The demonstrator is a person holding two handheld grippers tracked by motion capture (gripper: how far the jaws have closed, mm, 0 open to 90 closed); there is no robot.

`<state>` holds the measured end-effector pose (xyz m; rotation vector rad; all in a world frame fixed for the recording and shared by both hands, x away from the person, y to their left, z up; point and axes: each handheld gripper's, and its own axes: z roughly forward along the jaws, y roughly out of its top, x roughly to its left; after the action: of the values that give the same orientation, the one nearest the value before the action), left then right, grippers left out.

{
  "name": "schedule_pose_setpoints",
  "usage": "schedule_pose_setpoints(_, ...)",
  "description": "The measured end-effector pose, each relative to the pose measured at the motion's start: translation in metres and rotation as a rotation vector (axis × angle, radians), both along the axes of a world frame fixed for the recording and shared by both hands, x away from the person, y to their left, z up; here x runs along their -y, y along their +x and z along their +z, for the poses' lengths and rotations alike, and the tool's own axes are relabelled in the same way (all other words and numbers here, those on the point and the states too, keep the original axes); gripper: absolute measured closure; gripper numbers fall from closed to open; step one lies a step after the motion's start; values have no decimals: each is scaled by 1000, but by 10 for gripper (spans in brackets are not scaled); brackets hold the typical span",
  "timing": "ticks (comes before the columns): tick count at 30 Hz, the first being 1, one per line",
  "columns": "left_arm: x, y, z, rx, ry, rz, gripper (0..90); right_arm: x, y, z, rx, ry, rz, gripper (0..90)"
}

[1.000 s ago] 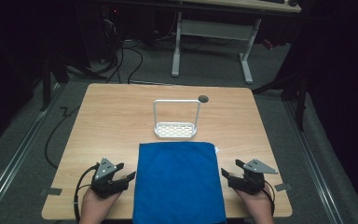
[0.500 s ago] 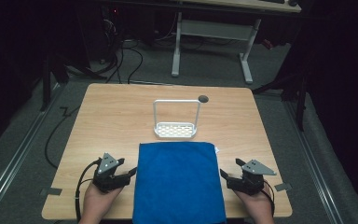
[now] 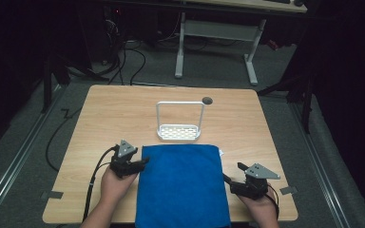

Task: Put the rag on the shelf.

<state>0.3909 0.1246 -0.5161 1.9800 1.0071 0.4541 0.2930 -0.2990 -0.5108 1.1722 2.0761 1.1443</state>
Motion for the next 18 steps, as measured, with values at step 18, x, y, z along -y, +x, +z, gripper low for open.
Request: schedule_pose_setpoints(18,2,42,-16,-84,-73,50,451,-7,9,1,-17,22,17,308)
